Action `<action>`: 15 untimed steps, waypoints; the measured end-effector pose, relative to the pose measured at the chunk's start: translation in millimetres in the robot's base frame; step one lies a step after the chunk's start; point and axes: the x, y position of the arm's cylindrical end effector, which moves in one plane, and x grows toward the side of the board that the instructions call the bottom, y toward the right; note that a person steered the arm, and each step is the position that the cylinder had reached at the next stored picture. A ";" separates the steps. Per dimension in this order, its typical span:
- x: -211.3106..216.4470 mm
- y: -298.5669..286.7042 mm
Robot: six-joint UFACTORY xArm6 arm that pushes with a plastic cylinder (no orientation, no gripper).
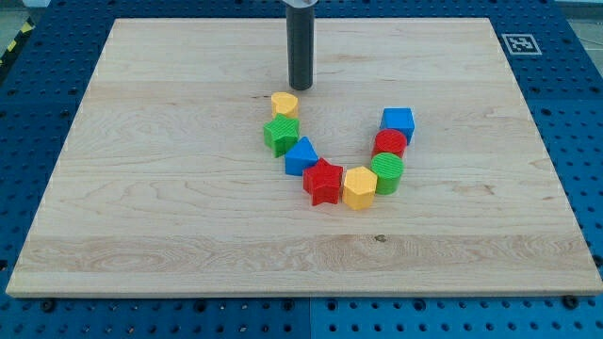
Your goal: Move your arm to the bottom of the yellow hexagon
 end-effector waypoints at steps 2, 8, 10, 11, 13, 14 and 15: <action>-1.1 39.3; 16.4 105.2; 17.7 146.9; 24.9 171.5; 64.5 185.4; 86.9 185.5; 108.3 185.5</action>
